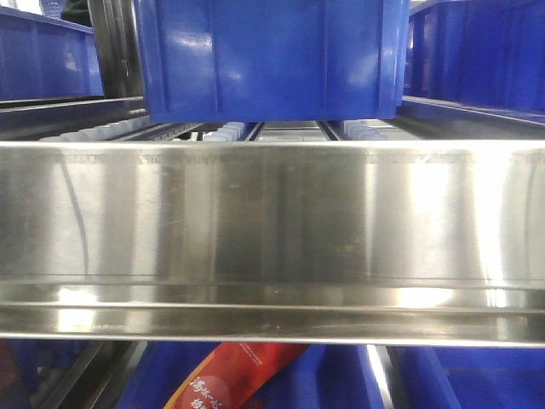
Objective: Fetch blue bin and place on conveyor start
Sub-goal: 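Pull the held bin back away from the shelf with both grippers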
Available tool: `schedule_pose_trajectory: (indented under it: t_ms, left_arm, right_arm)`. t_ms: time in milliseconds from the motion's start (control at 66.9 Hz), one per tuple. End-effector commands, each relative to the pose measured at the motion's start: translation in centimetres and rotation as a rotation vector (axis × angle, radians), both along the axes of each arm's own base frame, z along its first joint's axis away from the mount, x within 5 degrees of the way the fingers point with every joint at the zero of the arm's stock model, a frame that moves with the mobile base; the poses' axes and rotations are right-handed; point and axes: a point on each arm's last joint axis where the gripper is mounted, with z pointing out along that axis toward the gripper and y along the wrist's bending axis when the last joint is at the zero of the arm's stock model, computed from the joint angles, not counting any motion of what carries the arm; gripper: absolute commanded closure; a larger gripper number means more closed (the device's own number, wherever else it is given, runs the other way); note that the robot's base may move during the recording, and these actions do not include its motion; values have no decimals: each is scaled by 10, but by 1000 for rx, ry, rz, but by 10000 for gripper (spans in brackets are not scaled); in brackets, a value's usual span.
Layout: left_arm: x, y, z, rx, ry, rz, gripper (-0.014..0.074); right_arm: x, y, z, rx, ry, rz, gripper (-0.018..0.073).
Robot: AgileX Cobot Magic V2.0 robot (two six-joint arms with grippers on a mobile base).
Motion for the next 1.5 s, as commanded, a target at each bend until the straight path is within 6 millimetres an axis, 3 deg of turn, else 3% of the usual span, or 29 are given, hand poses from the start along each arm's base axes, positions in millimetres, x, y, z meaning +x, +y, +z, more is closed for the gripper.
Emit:
schedule_pose_trajectory:
  t_ms: [0,1480]
  left_arm:
    - [-8,-3,10,-47,-46,-34,707]
    - [-8,-3,11,-49,-52,-34,707]
  right_arm:
    - [3,-5,4,-22,-49,-31,712]
    - [5,-4,8,-10,-94,-35,712]
